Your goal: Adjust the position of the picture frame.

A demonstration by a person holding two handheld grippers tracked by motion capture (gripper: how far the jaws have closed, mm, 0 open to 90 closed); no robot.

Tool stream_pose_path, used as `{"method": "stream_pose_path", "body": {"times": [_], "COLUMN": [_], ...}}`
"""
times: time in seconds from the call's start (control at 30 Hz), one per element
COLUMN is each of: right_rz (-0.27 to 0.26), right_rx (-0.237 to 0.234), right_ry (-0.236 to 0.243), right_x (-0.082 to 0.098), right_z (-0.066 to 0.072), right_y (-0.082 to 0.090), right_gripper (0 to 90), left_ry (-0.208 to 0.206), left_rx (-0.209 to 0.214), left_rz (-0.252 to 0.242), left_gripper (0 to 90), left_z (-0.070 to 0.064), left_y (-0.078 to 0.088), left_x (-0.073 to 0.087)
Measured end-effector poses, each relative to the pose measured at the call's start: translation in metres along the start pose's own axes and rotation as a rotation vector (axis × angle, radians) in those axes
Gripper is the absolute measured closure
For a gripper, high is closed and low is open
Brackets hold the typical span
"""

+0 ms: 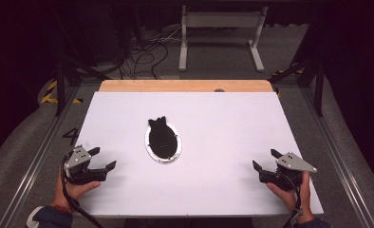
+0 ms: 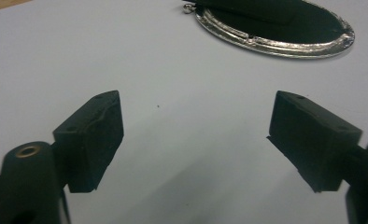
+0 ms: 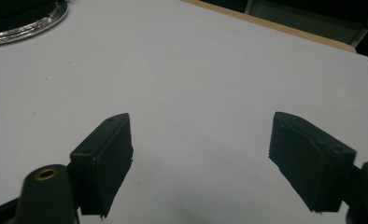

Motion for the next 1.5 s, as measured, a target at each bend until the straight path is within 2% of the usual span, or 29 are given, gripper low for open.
{"method": "stream_pose_path", "body": {"times": [0.1, 0.17, 0.23, 0.33, 0.4, 0.47, 0.57, 0.6, 0.67, 0.77, 0.83, 0.87, 0.97, 1.0, 1.03, 1.07, 1.17, 1.2, 1.23, 1.3, 1.33, 1.4, 1.43, 1.5], "right_rz": [0.002, -0.006, 0.002, 0.022, 0.024, 0.017, -0.001, 0.000, 0.006, 0.029, 0.040, 0.046, 0.054, 0.050, 0.049, 0.049, 0.065, 0.069, 0.068, 0.066, 0.066, 0.072, 0.075, 0.085], "right_rx": [-0.018, -0.035, -0.032, -0.025, -0.027, -0.027, -0.063, -0.075, -0.098, -0.141, -0.159, -0.167, -0.170, -0.173, -0.178, -0.178, -0.221, -0.240, -0.256, -0.284, -0.292, -0.316, -0.320, -0.329], "right_ry": [-0.014, -0.022, -0.013, -0.009, -0.012, -0.028, -0.044, -0.040, -0.025, 0.001, 0.011, 0.021, 0.032, 0.026, 0.024, 0.024, 0.049, 0.059, 0.073, 0.099, 0.111, 0.147, 0.158, 0.166], "right_x": [0.001, -0.001, -0.001, 0.000, -0.001, -0.002, -0.004, -0.004, -0.004, -0.002, -0.001, -0.001, -0.004, -0.007, -0.009, -0.009, -0.015, -0.018, -0.021, -0.030, -0.032, -0.036, -0.036, -0.035], "right_z": [0.001, 0.003, 0.004, 0.004, 0.004, 0.003, 0.006, 0.009, 0.014, 0.026, 0.032, 0.035, 0.041, 0.043, 0.045, 0.045, 0.062, 0.070, 0.077, 0.091, 0.096, 0.113, 0.116, 0.122], "right_y": [-0.001, -0.001, -0.002, -0.005, -0.006, -0.007, -0.008, -0.008, -0.009, -0.013, -0.015, -0.017, -0.024, -0.028, -0.030, -0.030, -0.046, -0.051, -0.055, -0.061, -0.063, -0.069, -0.070, -0.074], "right_gripper": [25.9, 29.0, 32.8, 40.5, 47.9, 54.7, 67.1, 69.7, 76.2, 81.8, 82.0, 82.0, 84.1, 85.2, 86.0, 86.0, 90.0, 90.0, 90.0, 90.0, 90.0, 90.0, 90.0, 89.6], "left_ry": [-0.026, -0.040, -0.041, -0.070, -0.087, -0.083, -0.048, -0.051, -0.069, -0.069, -0.062, -0.044, -0.042, -0.046, -0.072, -0.072, -0.096, -0.053, -0.015, -0.028, -0.059, -0.073, -0.092, -0.091], "left_rx": [0.034, 0.059, 0.052, 0.060, 0.067, 0.066, 0.086, 0.096, 0.103, 0.109, 0.097, 0.098, 0.090, 0.081, 0.049, 0.049, 0.020, 0.036, 0.035, 0.010, 0.002, 0.005, 0.008, 0.018], "left_rz": [0.000, 0.000, 0.015, 0.016, 0.011, 0.000, -0.017, -0.013, 0.005, 0.030, 0.048, 0.049, 0.076, 0.083, 0.086, 0.086, 0.122, 0.125, 0.108, 0.108, 0.136, 0.165, 0.170, 0.174], "left_gripper": [31.6, 42.3, 50.4, 65.6, 70.4, 74.0, 79.0, 80.6, 82.8, 85.7, 86.2, 86.4, 87.7, 87.9, 88.0, 88.0, 87.9, 87.7, 87.5, 88.0, 87.9, 87.1, 87.0, 88.5], "left_z": [-0.004, -0.007, -0.005, -0.006, -0.008, -0.006, -0.008, -0.010, -0.016, -0.021, -0.019, -0.019, -0.018, -0.018, -0.016, -0.016, -0.010, -0.008, -0.006, -0.002, -0.004, -0.007, -0.009, -0.010], "left_y": [-0.001, -0.003, -0.006, -0.010, -0.015, -0.023, -0.038, -0.043, -0.057, -0.079, -0.092, -0.098, -0.117, -0.121, -0.127, -0.127, -0.141, -0.145, -0.147, -0.151, -0.155, -0.159, -0.160, -0.160], "left_x": [-0.004, -0.007, -0.010, -0.016, -0.025, -0.034, -0.048, -0.051, -0.056, -0.065, -0.070, -0.072, -0.076, -0.076, -0.077, -0.077, -0.071, -0.071, -0.073, -0.075, -0.071, -0.068, -0.068, -0.068]}}
Point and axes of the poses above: each handheld gripper's, and its own axes: y roughly backward along the jaws, x roughly out of its underside, z roughly to its left, the point moved 10 cm from there along -y, roughly forward along the jaws, and after that the axes turned 5 degrees about -x, right-handed, at the moved point
